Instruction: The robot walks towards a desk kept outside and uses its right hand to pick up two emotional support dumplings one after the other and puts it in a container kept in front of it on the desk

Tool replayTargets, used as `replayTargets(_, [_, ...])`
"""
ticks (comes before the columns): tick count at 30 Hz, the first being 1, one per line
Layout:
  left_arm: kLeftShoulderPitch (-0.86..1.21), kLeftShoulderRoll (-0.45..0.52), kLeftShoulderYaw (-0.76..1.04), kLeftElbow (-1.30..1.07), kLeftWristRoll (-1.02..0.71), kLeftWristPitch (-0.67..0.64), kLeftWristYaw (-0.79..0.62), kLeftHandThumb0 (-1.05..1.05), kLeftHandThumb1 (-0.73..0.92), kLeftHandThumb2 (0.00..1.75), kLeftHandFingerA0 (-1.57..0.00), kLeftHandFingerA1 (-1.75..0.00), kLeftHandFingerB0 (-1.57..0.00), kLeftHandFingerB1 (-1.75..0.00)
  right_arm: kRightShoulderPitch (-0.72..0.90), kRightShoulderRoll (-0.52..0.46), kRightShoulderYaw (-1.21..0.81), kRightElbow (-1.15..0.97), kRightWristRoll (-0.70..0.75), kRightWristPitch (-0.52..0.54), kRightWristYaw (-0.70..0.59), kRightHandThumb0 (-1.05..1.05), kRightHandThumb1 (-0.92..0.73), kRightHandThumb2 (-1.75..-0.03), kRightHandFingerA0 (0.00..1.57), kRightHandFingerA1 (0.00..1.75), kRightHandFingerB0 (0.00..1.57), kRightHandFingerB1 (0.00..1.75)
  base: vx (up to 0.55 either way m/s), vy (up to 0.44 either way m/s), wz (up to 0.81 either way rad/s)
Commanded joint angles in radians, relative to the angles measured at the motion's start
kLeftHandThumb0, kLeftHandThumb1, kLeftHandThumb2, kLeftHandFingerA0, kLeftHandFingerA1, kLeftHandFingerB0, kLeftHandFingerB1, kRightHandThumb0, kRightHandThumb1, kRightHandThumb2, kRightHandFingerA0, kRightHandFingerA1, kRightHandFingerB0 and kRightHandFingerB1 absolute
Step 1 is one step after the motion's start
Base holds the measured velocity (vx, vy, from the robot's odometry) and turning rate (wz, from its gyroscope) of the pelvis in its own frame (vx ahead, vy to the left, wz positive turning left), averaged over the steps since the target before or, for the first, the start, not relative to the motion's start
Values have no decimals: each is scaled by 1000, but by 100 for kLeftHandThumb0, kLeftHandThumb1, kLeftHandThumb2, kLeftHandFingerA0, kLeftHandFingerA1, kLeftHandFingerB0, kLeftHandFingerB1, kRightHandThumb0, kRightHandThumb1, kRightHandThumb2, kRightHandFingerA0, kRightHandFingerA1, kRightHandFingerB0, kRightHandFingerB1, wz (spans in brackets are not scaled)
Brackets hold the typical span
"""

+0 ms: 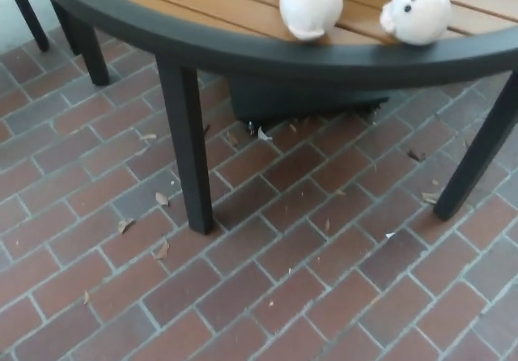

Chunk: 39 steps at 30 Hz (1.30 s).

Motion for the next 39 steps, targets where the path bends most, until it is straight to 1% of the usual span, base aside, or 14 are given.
replayTargets(1, [17,8,4,11,-17,-35,-1,-16,-13,85,-127,-119,-126,-116,26,-11,22,-12,-10,-6,-21,-7,-76,-62,79,44,48,36,413,115,3])
replayTargets(2, [17,8,4,12,-18,-35,-1,-16,-13,85,-127,-119,-126,-116,27,-12,24,-14,-9,-5,-22,-7,-76,-62,79,44,48,36,408,109,9])
replayTargets(3, [22,7,-2,9,-13,-34,3,-105,-27,155,-137,-124,-125,-107,26,-11,26,-11,-8,-5,-23,-9,-74,-62,80,44,50,37,360,102,5])
replayTargets(6, [30,6,-12,4,-7,-32,9,-105,-27,155,-137,-124,-125,-107,25,-10,32,-8,-6,-5,-26,-9,-74,-62,80,44,50,37,361,51,15])
replayTargets(7, [38,10,-10,4,-9,-32,6,-105,-19,142,-132,-139,-120,-109,27,-6,32,-6,0,-7,-15,-10,-74,-62,81,45,50,37,371,-50,24])
replayTargets(10, [52,15,-9,2,-14,-32,2,-105,-19,142,-132,-139,-120,-109,29,-1,33,-3,10,-11,2,-10,-74,-62,81,45,50,37,432,-112,-45])
replayTargets(11, [52,13,-9,5,-14,-30,6,-99,-31,151,-126,-137,-112,-118,27,-5,39,-4,1,-8,-10,-7,-74,-62,81,44,53,38,410,-123,64])
replayTargets(19, [53,17,-16,13,-7,-23,20,-105,-25,153,-123,-142,-110,-122,38,-10,51,-14,1,-10,-10,-10,-74,-62,79,44,51,37,367,-75,-10])
replayTargets(21, [57,15,-18,13,-8,-29,16,-105,-24,148,-128,-138,-115,-115,42,-11,50,-17,3,-11,-12,-10,-74,-62,79,44,52,38,279,25,-9])
replayTargets(25, [58,12,-19,10,-11,-25,22,-95,-26,146,-129,-140,-114,-117,36,-13,45,-7,11,2,-13,-7,-75,-62,80,45,51,37,231,155,-5])
replayTargets(26, [59,11,-19,9,-13,-27,21,-87,-23,142,-118,-133,-117,-118,36,-14,45,-5,11,1,-12,-7,-76,-62,81,45,50,37,249,227,-14])
replayTargets(27, [60,11,-19,9,-14,-28,20,-87,-23,142,-118,-133,-117,-118,36,-15,44,-4,11,0,-11,-7,-76,-62,81,45,50,37,257,196,-3])
replayTargets(28, [62,12,-20,10,-12,-30,20,-17,-13,85,-125,-119,-123,-116,38,-17,44,-3,12,2,-6,-7,-75,-62,79,44,50,37,247,185,8])
replayTargets(39, [69,11,-21,17,-14,-34,20,-18,-16,83,-126,-119,-125,-117,43,-23,20,-8,38,27,9,-8,-76,-62,77,44,50,37,63,9,5])
